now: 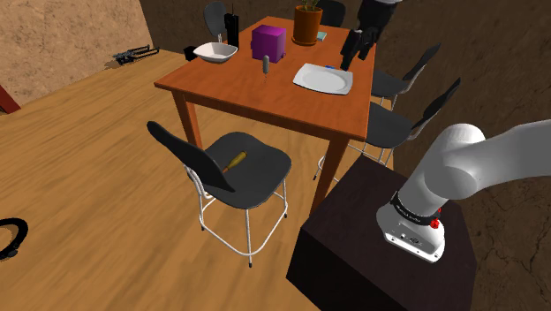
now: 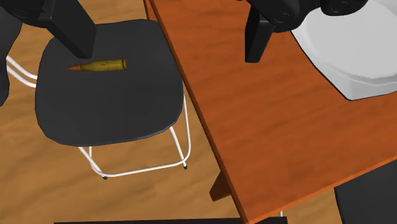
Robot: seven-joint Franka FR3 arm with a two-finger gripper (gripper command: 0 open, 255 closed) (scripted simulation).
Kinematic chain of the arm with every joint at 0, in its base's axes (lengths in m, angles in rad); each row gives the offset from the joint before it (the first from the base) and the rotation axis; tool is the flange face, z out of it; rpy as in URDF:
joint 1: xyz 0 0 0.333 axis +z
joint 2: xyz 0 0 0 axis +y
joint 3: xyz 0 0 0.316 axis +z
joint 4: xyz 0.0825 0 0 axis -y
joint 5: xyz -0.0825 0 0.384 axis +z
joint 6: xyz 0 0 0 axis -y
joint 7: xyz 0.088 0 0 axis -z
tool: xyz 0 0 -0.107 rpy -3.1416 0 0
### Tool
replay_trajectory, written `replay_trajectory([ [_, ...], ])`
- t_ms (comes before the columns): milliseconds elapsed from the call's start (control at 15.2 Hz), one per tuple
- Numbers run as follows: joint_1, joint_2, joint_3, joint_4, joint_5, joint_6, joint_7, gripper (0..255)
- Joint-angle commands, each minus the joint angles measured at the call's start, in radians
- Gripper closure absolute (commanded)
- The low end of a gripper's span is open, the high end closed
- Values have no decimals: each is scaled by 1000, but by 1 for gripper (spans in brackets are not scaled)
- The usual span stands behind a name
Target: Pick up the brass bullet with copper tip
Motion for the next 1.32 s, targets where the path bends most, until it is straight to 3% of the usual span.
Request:
replay_trajectory([
  [0,0,0,0,0,0,0,0,0],
  [594,-34,130,186,-118,96,202,388,0],
  [1254,-98,447,386,-80,121,434,827,0],
])
